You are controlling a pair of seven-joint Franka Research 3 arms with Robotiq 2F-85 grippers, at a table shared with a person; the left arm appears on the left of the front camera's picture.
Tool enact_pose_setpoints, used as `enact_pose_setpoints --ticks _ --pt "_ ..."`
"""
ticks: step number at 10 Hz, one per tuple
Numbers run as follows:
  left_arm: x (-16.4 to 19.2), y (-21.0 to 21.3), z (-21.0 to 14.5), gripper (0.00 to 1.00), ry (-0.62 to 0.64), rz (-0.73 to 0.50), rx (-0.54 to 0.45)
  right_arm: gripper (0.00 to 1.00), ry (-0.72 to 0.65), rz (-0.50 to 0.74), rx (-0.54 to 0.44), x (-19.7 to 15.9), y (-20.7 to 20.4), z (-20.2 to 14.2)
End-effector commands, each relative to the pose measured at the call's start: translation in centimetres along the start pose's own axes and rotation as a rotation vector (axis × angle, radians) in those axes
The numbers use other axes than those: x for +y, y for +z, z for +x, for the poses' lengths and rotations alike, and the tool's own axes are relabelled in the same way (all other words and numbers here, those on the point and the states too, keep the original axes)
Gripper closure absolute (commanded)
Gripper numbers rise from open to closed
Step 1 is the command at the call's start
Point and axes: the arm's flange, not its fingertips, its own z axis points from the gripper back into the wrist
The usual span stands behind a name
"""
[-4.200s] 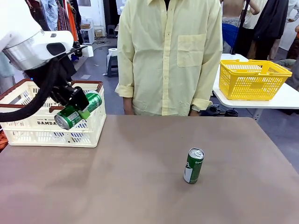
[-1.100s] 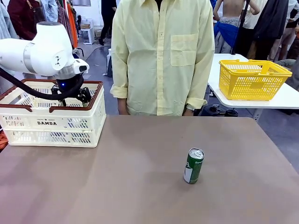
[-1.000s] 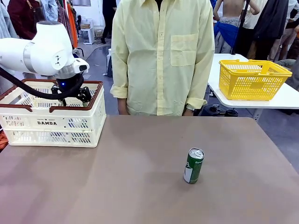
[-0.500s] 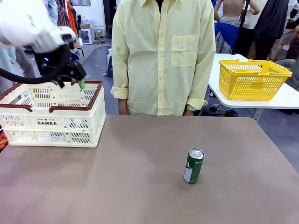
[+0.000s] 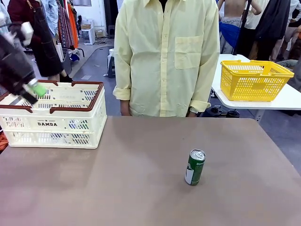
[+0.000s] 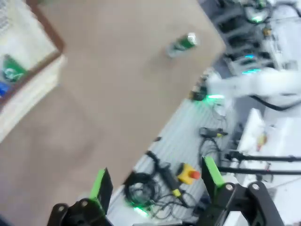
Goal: Place the drinks into the Shopping basket.
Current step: Pick up one drink and place it into the Shopping basket.
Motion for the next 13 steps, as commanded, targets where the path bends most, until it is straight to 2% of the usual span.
enact_pose_setpoints --ticks 1,3,4,5,13 --pt "3.5 -0.3 -5.7 0.00 -0.040 -0.234 -0.085 0.00 -0.013 0.007 -0.007 0.7 -0.1 0.2" --pt "5.8 -0.2 -8.8 0.00 -0.106 -0.385 -0.198 0.00 -0.013 0.007 -0.007 0.7 -0.1 0.2" --pt "6.3 -0.3 -7.6 0.00 -0.122 -0.441 -0.181 0.00 -0.013 0.007 -0.007 0.7 -0.1 0.2" --pt "4.9 -0.7 -9.0 0.00 -0.073 -0.300 -0.159 0.00 -0.013 0.007 -0.007 0.7 -0.1 0.2" --pt "4.9 -0.7 -9.0 0.00 -0.073 -0.300 -0.159 0.00 -0.013 0.007 -0.007 0.7 -0.1 0.2"
